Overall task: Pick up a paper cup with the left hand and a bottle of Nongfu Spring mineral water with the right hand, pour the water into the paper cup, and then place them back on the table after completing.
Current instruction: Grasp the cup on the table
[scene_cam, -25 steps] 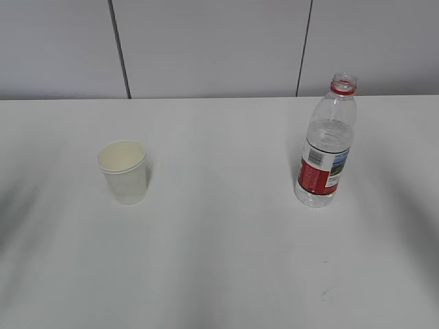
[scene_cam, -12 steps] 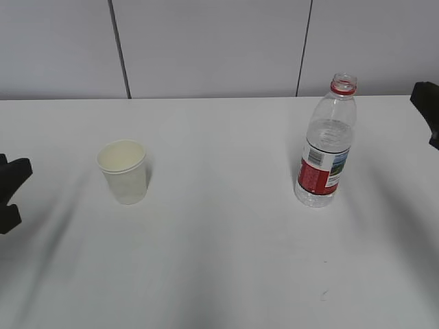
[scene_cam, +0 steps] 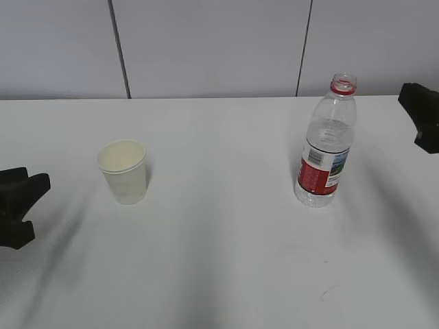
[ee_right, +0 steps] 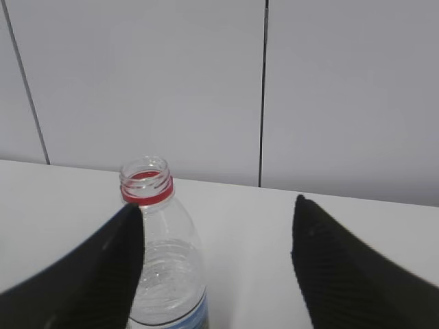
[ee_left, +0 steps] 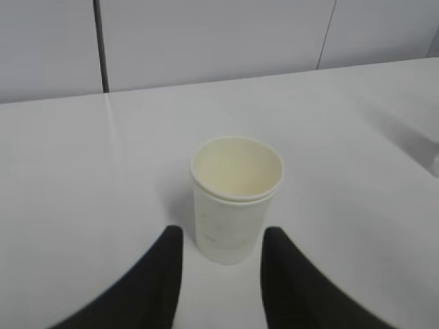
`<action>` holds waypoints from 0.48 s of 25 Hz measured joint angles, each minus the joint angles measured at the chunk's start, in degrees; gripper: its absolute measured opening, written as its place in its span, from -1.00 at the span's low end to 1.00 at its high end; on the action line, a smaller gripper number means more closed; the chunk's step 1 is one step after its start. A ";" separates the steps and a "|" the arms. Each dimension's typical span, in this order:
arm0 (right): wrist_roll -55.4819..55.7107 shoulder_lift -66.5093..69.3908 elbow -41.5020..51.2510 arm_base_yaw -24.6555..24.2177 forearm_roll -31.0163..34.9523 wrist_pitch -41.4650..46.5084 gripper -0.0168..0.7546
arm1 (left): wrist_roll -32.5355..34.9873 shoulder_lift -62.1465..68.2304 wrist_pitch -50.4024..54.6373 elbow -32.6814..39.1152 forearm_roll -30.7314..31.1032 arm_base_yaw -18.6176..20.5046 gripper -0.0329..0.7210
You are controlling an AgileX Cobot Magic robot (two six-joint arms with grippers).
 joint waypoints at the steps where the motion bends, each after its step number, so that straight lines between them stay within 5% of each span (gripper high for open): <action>1: 0.04 1.12 0.11 0.00 0.00 -1.66 0.34 | 0.07 0.39 -1.03 0.00 0.00 0.00 -0.26; 7: 1.67 5.71 2.72 0.00 0.23 -13.76 0.34 | 2.63 6.81 -7.08 0.00 0.05 0.00 -0.12; 12: 1.87 5.95 3.14 0.00 0.60 -17.91 0.34 | 5.89 16.67 -11.07 -0.49 -1.37 0.00 0.40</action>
